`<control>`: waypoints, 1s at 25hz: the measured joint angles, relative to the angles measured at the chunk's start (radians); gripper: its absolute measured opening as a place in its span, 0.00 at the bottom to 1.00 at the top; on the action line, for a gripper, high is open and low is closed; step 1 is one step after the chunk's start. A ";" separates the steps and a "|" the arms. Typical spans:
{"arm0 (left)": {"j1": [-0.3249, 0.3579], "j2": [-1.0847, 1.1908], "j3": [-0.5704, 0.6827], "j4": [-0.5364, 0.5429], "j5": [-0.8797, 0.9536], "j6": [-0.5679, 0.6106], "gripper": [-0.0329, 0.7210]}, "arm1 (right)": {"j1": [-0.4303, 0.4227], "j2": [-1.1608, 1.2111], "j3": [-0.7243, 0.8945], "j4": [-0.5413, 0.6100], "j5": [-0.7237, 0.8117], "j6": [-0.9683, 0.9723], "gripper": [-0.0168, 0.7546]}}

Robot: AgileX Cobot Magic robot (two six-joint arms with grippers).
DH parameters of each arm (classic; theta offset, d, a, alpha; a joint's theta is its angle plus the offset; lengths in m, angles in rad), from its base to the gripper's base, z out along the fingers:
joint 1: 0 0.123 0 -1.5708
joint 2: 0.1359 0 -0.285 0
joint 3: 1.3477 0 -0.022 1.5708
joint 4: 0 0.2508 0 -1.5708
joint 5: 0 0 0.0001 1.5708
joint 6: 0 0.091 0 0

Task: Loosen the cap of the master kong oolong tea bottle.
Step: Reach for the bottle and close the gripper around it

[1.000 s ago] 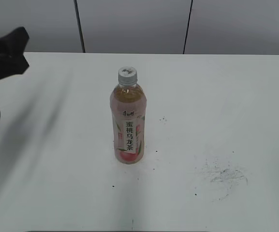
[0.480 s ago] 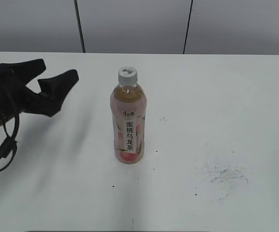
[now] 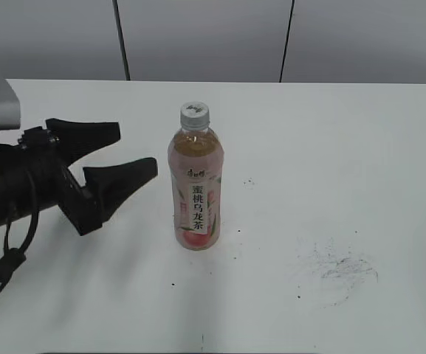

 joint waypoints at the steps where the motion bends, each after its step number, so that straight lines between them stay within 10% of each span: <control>1: 0.000 0.000 0.000 0.025 0.000 -0.005 0.81 | 0.000 0.000 0.000 0.000 0.000 0.000 0.67; 25: -0.136 0.146 -0.191 0.016 -0.006 -0.010 0.81 | 0.000 0.000 0.000 0.000 0.000 0.000 0.67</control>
